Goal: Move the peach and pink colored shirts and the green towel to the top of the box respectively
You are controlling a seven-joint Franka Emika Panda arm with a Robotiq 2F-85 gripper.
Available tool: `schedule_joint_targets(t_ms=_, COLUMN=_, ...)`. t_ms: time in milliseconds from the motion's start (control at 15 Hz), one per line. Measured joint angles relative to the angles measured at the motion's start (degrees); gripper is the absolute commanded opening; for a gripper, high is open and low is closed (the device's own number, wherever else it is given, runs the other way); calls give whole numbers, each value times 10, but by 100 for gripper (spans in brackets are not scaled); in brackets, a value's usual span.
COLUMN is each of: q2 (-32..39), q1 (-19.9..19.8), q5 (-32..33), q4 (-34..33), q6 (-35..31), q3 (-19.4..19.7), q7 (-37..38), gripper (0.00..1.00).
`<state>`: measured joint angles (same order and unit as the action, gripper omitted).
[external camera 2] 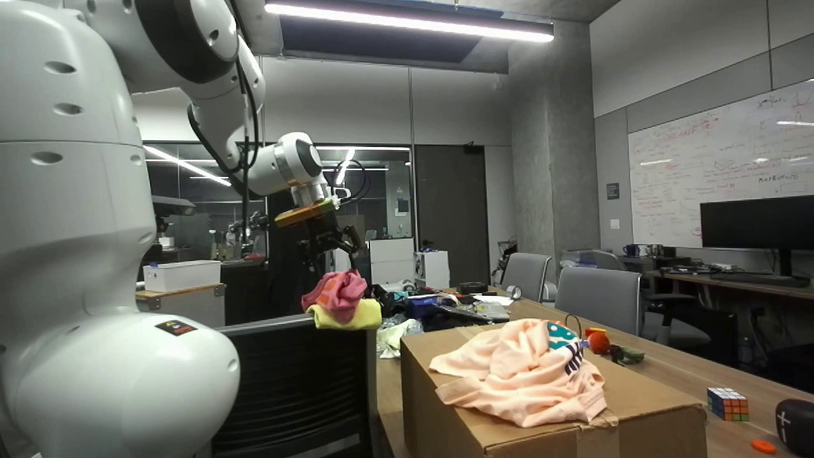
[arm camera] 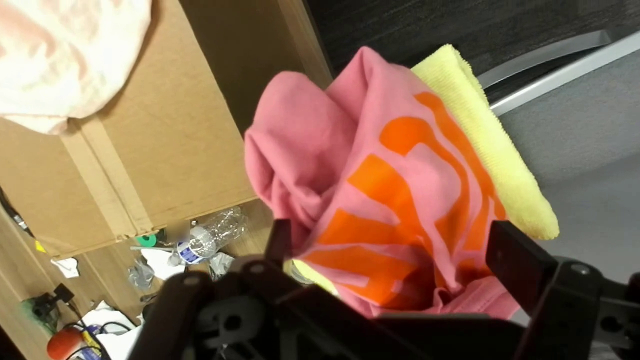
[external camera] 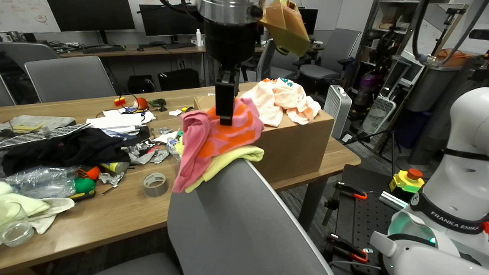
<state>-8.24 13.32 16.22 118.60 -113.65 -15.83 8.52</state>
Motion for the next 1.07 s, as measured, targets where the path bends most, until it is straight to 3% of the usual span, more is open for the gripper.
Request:
schedule_joint_targets(t_ms=333, q2=9, q1=-6, q5=5, q4=6, q6=-5, q3=3, q7=1, gripper=100)
schedule_joint_targets(t_ms=400, q2=10, q1=-7, q5=5, q4=7, q6=-5, q3=4, q7=1, gripper=94)
schedule_joint_targets(t_ms=467, q2=10, q1=-7, q5=6, q4=7, q6=-5, q3=5, q7=1, gripper=74)
schedule_joint_targets(t_ms=600, q2=11, q1=-7, q5=6, q4=9, q6=-5, q3=6, q7=1, gripper=70)
schedule_joint_targets(t_ms=1067, q2=11, q1=-7, q5=8, q4=11, q6=-6, q3=8, q7=0, gripper=16)
